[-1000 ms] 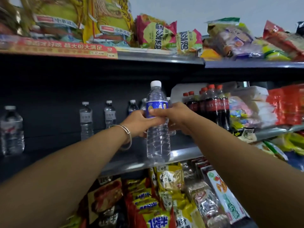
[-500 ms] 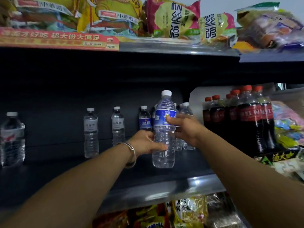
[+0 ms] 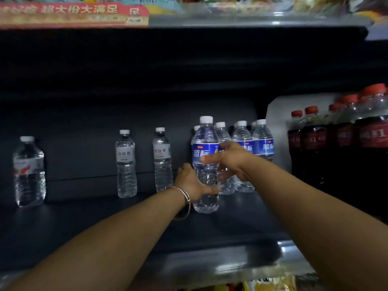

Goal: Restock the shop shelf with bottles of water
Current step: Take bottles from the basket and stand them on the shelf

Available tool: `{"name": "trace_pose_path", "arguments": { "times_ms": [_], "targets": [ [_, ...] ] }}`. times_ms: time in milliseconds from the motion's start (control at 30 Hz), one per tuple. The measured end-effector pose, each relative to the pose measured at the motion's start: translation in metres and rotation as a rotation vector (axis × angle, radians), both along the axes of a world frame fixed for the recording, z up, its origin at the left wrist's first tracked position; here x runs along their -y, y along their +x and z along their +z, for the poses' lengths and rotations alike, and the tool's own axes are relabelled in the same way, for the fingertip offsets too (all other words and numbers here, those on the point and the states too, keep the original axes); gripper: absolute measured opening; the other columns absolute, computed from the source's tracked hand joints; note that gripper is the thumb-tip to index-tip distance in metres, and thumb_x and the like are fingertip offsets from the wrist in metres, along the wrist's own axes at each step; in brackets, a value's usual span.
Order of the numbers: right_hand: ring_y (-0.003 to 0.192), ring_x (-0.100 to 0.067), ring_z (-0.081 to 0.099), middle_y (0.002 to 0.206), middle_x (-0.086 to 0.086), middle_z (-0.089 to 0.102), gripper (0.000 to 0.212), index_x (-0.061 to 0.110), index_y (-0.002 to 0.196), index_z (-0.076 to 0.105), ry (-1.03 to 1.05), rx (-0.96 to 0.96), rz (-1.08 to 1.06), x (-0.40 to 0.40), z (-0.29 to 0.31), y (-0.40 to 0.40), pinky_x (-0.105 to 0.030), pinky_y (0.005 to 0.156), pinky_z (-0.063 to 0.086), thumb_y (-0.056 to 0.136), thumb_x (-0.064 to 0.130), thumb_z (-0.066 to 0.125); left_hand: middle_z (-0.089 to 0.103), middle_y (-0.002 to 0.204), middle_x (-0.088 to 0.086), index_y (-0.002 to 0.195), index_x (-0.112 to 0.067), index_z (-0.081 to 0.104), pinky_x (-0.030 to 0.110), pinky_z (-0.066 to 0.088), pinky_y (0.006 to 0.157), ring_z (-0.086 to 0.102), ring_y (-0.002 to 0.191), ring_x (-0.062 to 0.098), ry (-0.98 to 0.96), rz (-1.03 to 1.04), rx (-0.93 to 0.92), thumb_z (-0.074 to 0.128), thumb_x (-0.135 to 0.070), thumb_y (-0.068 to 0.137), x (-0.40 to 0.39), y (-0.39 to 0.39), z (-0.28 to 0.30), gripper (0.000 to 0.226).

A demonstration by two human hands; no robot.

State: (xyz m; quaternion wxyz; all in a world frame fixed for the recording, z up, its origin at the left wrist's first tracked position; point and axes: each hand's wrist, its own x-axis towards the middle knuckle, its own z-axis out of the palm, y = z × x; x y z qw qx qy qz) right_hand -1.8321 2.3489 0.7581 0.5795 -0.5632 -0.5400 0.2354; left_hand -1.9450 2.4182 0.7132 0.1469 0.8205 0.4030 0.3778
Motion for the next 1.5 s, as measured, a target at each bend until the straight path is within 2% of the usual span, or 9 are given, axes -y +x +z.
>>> {"name": "trace_pose_path", "arguments": {
  "times_ms": [233,333,467,667,867,1000,1200,1433,1500],
  "targets": [
    [0.083,-0.022,0.063,0.097,-0.005,0.066,0.040,0.007,0.115,0.053,-0.016,-0.007,0.060,-0.023,0.000,0.003,-0.036,0.069,0.052,0.080,0.009,0.072,0.063,0.099,-0.001,0.096,-0.017,0.055,0.027,0.048,0.087,0.060,0.092,0.015,-0.187,-0.237,-0.054,0.077,-0.002,0.070,-0.019,-0.008,0.002,0.038],
    [0.093,-0.028,0.064,0.110,-0.012,0.065,0.060,0.004,0.129,0.050,-0.064,0.014,0.032,-0.030,0.001,0.005,-0.038,0.070,0.056,0.076,0.014,0.076,0.066,0.103,0.000,0.101,-0.013,0.057,0.028,0.050,0.085,0.062,0.092,0.016,-0.167,-0.182,-0.005,0.082,-0.008,0.066,-0.029,-0.002,0.000,0.043],
    [0.061,-0.024,0.060,0.074,-0.017,0.062,0.027,-0.009,0.107,0.059,-0.178,0.167,-0.074,-0.033,-0.001,0.008,-0.040,0.064,0.056,0.084,0.005,0.067,0.066,0.111,0.003,0.111,-0.014,0.061,0.027,0.049,0.087,0.062,0.100,0.019,-0.097,-0.054,-0.085,0.083,-0.017,0.065,-0.042,0.009,0.000,0.051],
    [0.056,-0.027,0.060,0.071,-0.020,0.061,0.012,-0.009,0.097,0.060,-0.240,0.219,-0.162,-0.045,-0.004,0.017,-0.038,0.062,0.056,0.091,-0.005,0.051,0.064,0.116,0.002,0.118,-0.013,0.060,0.019,0.041,0.077,0.060,0.101,0.016,-0.055,0.026,-0.167,0.081,-0.021,0.069,-0.053,0.027,0.001,0.054],
    [0.077,-0.035,0.065,0.087,-0.024,0.062,0.019,-0.010,0.108,0.055,-0.215,0.148,-0.136,-0.058,-0.008,0.024,-0.045,0.076,0.057,0.096,-0.002,0.042,0.050,0.133,0.012,0.133,-0.001,0.042,0.024,0.042,0.091,0.052,0.118,0.024,0.000,0.125,-0.263,0.076,-0.028,0.075,-0.060,0.044,0.004,0.072],
    [0.104,-0.041,0.063,0.111,-0.030,0.062,0.028,-0.010,0.118,0.051,-0.210,0.131,-0.114,-0.065,-0.014,0.030,-0.047,0.089,0.052,0.098,-0.005,0.033,0.047,0.136,0.014,0.133,0.002,0.038,0.024,0.041,0.093,0.050,0.121,0.026,0.014,0.135,-0.295,0.069,-0.019,0.084,-0.065,0.053,0.006,0.062],
    [0.099,-0.036,0.065,0.110,-0.026,0.063,0.029,-0.006,0.119,0.052,-0.210,0.140,-0.145,-0.072,-0.017,0.034,-0.043,0.084,0.056,0.097,-0.005,0.034,0.039,0.140,0.015,0.139,0.005,0.021,0.027,0.039,0.096,0.045,0.126,0.027,-0.024,0.188,-0.339,0.073,-0.031,0.079,-0.065,0.057,0.007,0.087],
    [0.100,-0.036,0.065,0.115,-0.029,0.061,0.031,-0.008,0.123,0.051,-0.236,0.295,-0.192,-0.066,-0.016,0.031,-0.041,0.087,0.054,0.095,-0.004,0.038,0.054,0.130,0.011,0.127,-0.004,0.051,0.028,0.043,0.094,0.053,0.118,0.025,0.035,0.180,-0.479,0.065,-0.034,0.086,-0.054,0.048,0.014,0.053],
    [0.087,-0.029,0.063,0.122,-0.027,0.059,0.035,-0.005,0.127,0.051,-0.245,0.397,-0.217,-0.056,-0.017,0.028,-0.034,0.078,0.054,0.093,-0.002,0.043,0.059,0.125,0.011,0.124,-0.004,0.056,0.030,0.046,0.094,0.057,0.113,0.025,0.051,0.170,-0.520,0.066,-0.031,0.085,-0.046,0.042,0.017,0.048]
  ]
}}
